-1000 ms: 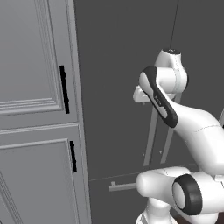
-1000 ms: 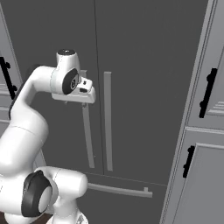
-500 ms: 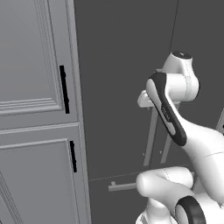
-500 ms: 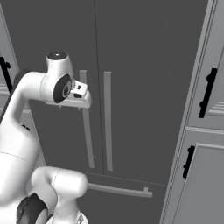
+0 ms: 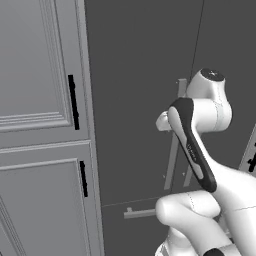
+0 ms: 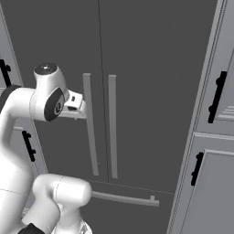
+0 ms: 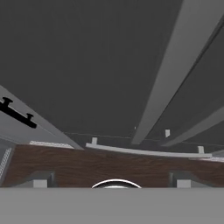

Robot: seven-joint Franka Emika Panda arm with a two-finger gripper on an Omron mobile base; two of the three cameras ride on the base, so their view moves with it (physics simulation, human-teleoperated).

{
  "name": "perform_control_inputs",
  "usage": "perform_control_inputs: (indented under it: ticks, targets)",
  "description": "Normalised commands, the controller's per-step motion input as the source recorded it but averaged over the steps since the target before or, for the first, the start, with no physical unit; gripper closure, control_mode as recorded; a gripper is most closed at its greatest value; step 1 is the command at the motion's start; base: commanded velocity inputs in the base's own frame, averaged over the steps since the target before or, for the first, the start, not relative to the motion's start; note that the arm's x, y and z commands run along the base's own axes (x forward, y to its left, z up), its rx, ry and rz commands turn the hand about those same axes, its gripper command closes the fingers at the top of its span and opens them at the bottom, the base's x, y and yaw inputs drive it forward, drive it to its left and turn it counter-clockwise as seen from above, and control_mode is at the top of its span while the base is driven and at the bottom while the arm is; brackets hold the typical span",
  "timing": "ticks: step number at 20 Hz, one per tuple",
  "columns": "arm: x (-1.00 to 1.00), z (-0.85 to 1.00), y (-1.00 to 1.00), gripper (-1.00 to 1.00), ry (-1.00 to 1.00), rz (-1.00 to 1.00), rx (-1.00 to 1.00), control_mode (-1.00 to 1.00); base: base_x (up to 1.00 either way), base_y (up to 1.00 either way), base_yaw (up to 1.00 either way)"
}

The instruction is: Grab a lemon wedge from the fridge and one ice cube from the ice bowl, and put them in the glass of lemonade.

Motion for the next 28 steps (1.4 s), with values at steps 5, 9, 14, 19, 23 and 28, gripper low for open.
perform_control_inputs:
  ticks: [5, 9, 14, 19, 23, 28]
  targets:
    - [-0.11, 0.00, 0.00, -1.00, 0.00, 0.00, 0.00, -1.00, 0.00, 0.00, 0.00]
    - [0.00, 0.00, 0.00, -1.00, 0.00, 0.00, 0.00, 1.00, -0.39, 0.15, 0.07]
    - [0.00, 0.00, 0.00, -1.00, 0.00, 0.00, 0.00, 1.00, -0.31, 0.37, 0.22]
    - [0.00, 0.00, 0.00, -1.00, 0.00, 0.00, 0.00, 1.00, 0.13, 0.47, 0.55]
    - [0.00, 0.00, 0.00, -1.00, 0.00, 0.00, 0.00, 1.00, 0.17, 0.45, 0.73]
    - [0.00, 0.00, 0.00, -1.00, 0.00, 0.00, 0.00, 1.00, 0.27, 0.39, 0.71]
